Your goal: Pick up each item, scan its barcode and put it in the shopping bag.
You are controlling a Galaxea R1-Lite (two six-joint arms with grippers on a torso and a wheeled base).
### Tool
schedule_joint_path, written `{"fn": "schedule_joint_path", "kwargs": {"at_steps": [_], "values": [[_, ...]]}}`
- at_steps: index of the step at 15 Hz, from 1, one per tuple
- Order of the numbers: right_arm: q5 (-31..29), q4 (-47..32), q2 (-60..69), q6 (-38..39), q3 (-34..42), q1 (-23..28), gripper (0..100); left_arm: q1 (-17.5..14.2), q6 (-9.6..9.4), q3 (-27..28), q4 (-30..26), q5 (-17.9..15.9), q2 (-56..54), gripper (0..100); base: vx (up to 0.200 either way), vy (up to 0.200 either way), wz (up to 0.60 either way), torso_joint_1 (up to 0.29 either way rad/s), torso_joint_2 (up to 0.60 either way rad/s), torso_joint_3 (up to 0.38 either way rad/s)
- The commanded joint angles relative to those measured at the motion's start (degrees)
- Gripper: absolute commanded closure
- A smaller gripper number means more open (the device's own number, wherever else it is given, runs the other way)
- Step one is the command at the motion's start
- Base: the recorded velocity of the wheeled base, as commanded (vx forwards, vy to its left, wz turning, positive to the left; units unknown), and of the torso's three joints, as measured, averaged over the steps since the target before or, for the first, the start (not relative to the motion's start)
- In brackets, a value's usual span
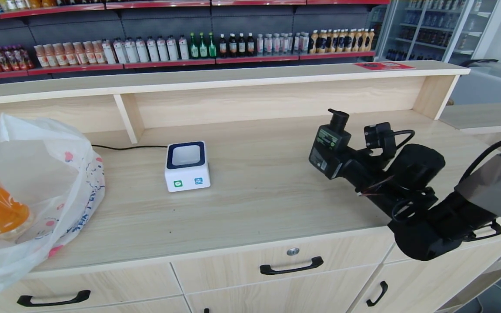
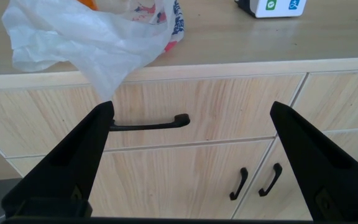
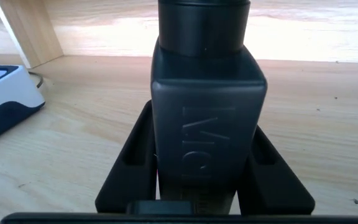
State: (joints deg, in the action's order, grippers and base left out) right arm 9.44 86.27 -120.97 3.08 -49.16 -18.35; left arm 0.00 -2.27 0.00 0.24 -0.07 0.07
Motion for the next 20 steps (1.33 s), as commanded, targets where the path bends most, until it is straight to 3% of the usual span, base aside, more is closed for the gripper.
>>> {"fn": "schedule_joint_path", "kwargs": {"at_steps": [1,6,12,14,20], "values": [[0.06,0.21,8.99,-1.5,4.96,-0.9,100,0.0,1.39,0.0,0.02,0.07,0.01,0,0.0,0.0,0.0,0.0,0.0,0.0],[-0.03,0.04,22.09,-5.98,11.46,-6.88,100,-0.09,1.56,0.0,0.02,0.07,0.01,0,0.0,0.0,0.0,0.0,0.0,0.0],[-1.35,-0.67,32.11,-6.42,17.7,-20.24,100,-0.09,1.74,0.0,0.02,0.07,0.01,0,0.0,0.0,0.0,0.0,0.0,0.0],[-1.26,-0.58,32.11,-0.18,18.05,-24.72,100,-0.09,1.74,0.0,0.02,0.07,0.01,0,0.0,0.0,0.0,0.0,0.0,0.0],[6.03,2.85,31.06,21.53,19.37,-26.21,100,-0.09,1.65,0.0,0.02,0.07,0.01,0,0.0,0.0,0.0,0.0,0.0,0.0]]}}
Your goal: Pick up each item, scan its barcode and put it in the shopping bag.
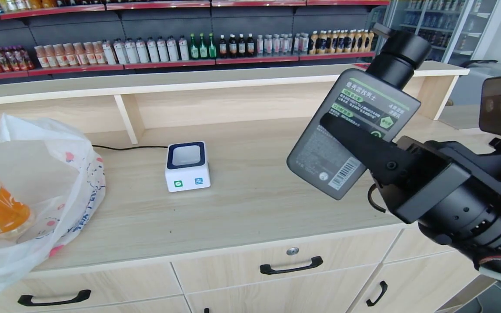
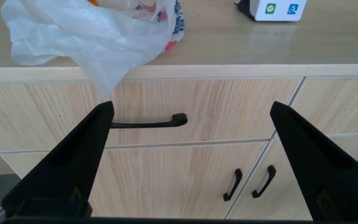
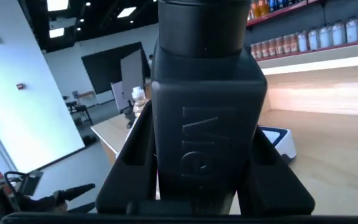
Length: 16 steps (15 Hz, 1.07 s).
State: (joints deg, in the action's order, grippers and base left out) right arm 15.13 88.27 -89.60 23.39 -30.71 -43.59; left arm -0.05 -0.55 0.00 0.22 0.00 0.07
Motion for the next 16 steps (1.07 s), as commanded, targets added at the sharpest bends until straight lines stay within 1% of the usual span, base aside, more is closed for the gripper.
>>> {"fn": "schedule_joint_path", "kwargs": {"at_steps": [1,2,4,5,6,7,13,15,16], "values": [[0.25,1.73,-0.4,3.59,1.62,-1.32,100,-0.04,0.02,0.0,0.04,0.0,0.01,0,0.0,0.0,0.0,0.0,0.0,0.0],[0.25,1.73,0.04,6.93,2.67,-1.58,100,0.05,0.02,0.0,0.04,0.0,0.01,0,0.0,0.0,0.0,0.0,0.0,0.0],[0.25,1.73,1.62,7.72,3.81,-1.58,100,-0.04,0.02,0.0,0.04,0.0,0.01,0,0.0,0.0,0.0,0.0,0.0,0.0],[0.25,1.73,2.15,8.69,4.96,-2.55,100,-0.04,0.02,0.0,0.04,0.0,0.01,0,0.0,0.0,0.0,0.0,0.0,0.0],[0.25,1.73,3.64,10.44,6.54,-4.66,100,-0.04,0.02,0.0,0.04,0.0,0.01,0,0.0,0.0,0.0,0.0,0.0,0.0],[0.25,1.73,3.73,10.88,6.89,-4.83,100,-0.04,0.02,0.0,0.04,0.0,0.01,0,0.0,0.0,0.0,0.0,0.0,0.0],[0.08,1.73,2.94,11.24,4.87,-4.48,100,-0.04,-0.07,0.0,0.04,0.0,0.01,0,0.0,0.0,0.0,0.0,0.0,0.0],[0.08,1.73,2.85,12.73,5.48,-4.48,100,-0.04,0.02,0.0,0.04,0.0,0.01,0,0.0,0.0,0.0,0.0,0.0,0.0],[0.08,1.73,2.68,13.96,4.43,-4.48,100,0.05,0.02,0.0,0.04,0.0,0.01,0,0.0,0.0,0.0,0.0,0.0,0.0]]}}
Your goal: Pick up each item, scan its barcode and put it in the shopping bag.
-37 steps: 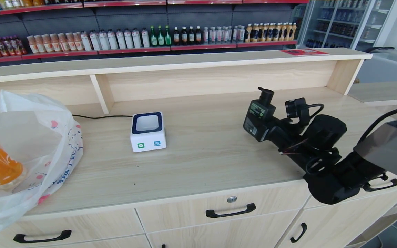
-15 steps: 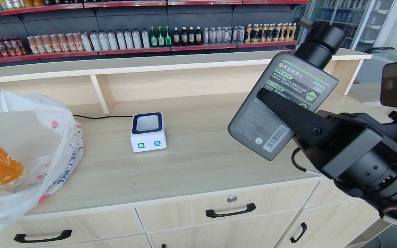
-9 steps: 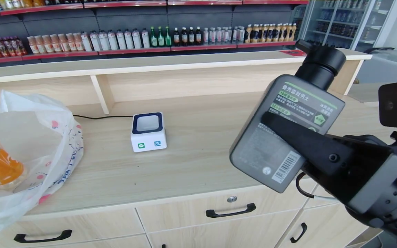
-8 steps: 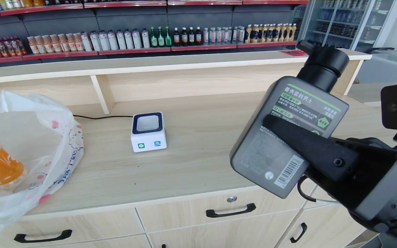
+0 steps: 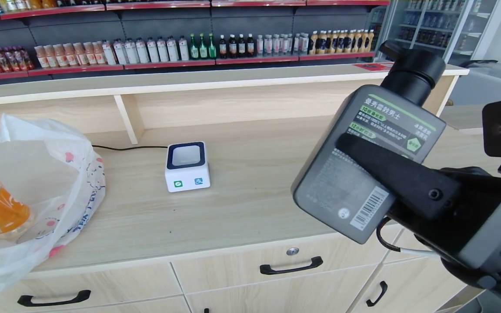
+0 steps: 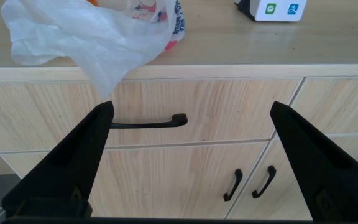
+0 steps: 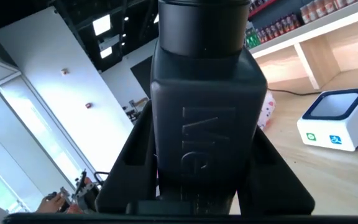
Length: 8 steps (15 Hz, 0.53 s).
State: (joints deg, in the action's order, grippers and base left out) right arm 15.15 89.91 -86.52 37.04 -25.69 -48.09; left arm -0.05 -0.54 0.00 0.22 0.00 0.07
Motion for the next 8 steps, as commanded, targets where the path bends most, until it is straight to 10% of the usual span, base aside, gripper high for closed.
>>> {"fn": "schedule_joint_path", "kwargs": {"at_steps": [1,8], "values": [[0.05,0.09,-1.29,0.23,-2.26,0.02,100,0.05,0.01,0.0,0.04,0.0,0.01,0,0.0,0.0,0.0,0.0,0.0,0.0],[-0.39,0.09,-3.4,-12.95,-2.79,1.25,100,-0.04,0.01,0.0,0.04,0.0,0.01,0,0.0,0.0,0.0,0.0,0.0,0.0]]}}
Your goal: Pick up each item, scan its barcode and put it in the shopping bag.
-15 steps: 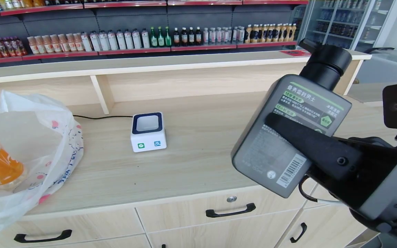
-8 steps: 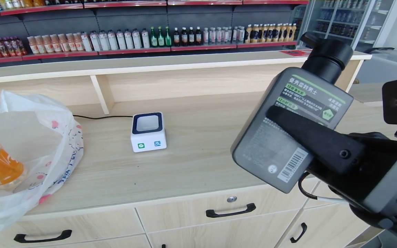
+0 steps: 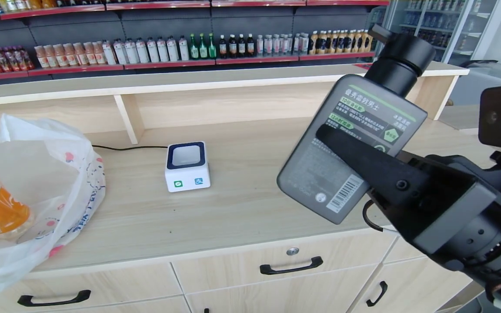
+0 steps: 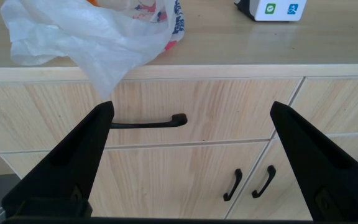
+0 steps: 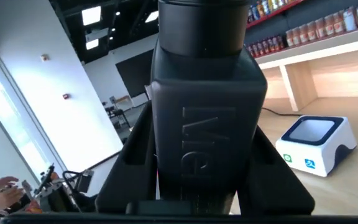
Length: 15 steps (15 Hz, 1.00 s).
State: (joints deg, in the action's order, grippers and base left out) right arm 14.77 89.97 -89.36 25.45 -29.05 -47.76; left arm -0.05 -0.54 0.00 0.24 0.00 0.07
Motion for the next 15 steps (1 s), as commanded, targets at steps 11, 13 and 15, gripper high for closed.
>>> {"fn": "schedule_joint_path", "kwargs": {"at_steps": [11,13,15], "values": [[-14.69,0.03,-6.71,-30.29,4.35,20.34,100,0.05,-0.17,0.0,0.02,0.0,0.01,0,0.0,0.0,0.0,0.0,0.0,0.0],[-18.03,0.03,-7.5,-30.2,3.03,23.33,100,0.05,-0.17,0.0,0.02,0.0,0.01,0,0.0,0.0,0.0,0.0,0.0,0.0],[-18.11,0.03,-7.59,-30.11,2.42,24.82,100,0.05,-0.17,0.0,0.02,0.0,0.01,0,0.0,0.0,0.0,0.0,0.0,0.0]]}}
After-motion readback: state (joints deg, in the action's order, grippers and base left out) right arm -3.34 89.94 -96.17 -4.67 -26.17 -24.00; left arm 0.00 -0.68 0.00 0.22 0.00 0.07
